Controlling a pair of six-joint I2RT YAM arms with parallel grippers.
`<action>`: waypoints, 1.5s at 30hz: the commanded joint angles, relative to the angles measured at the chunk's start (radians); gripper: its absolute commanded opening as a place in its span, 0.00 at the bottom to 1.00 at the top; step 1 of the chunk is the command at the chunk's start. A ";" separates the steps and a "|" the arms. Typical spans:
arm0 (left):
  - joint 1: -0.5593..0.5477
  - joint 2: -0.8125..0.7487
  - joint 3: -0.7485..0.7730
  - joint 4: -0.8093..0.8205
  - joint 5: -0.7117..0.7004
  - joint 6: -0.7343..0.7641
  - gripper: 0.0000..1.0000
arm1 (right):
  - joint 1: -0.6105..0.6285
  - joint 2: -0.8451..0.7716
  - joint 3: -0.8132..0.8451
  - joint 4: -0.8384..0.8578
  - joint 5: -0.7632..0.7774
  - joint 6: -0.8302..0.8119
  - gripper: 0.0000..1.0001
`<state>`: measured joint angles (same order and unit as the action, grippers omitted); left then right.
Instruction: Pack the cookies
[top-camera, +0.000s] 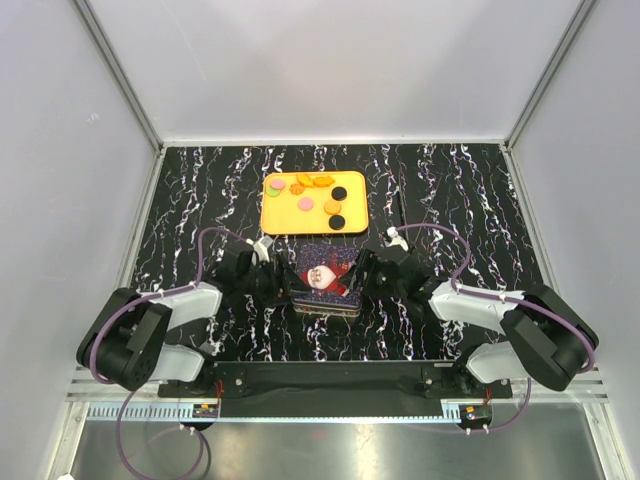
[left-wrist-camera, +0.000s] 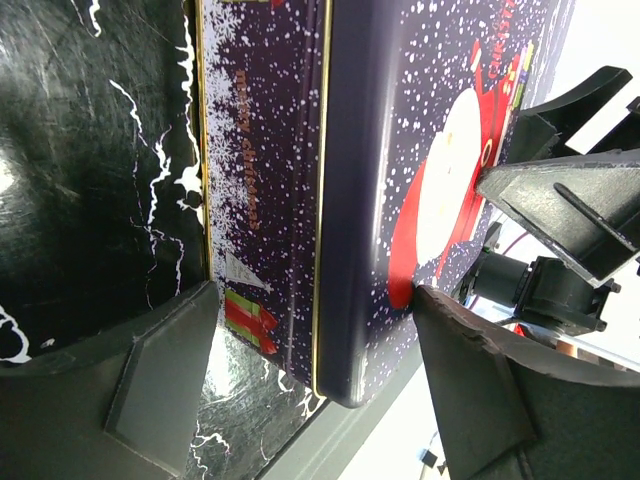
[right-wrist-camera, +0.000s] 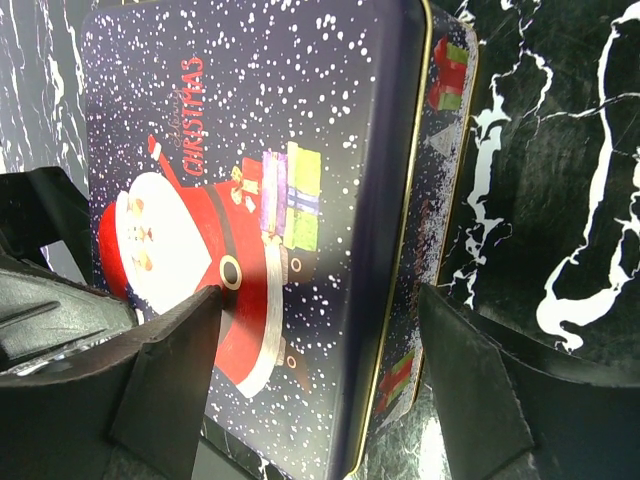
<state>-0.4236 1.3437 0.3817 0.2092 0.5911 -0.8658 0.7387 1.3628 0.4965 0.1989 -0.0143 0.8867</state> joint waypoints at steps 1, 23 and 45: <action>-0.029 0.054 0.025 -0.027 -0.034 0.005 0.20 | 0.045 0.062 -0.035 -0.072 -0.084 0.017 0.81; -0.047 -0.126 0.396 -0.669 -0.378 0.284 0.11 | 0.030 0.029 0.024 -0.191 -0.013 -0.008 0.85; -0.047 -0.091 0.206 -0.479 -0.320 0.220 0.08 | 0.021 0.042 0.093 -0.259 -0.022 -0.075 0.84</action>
<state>-0.4629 1.2083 0.6426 -0.3176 0.2810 -0.6411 0.7563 1.3743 0.5793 0.0555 -0.0456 0.8711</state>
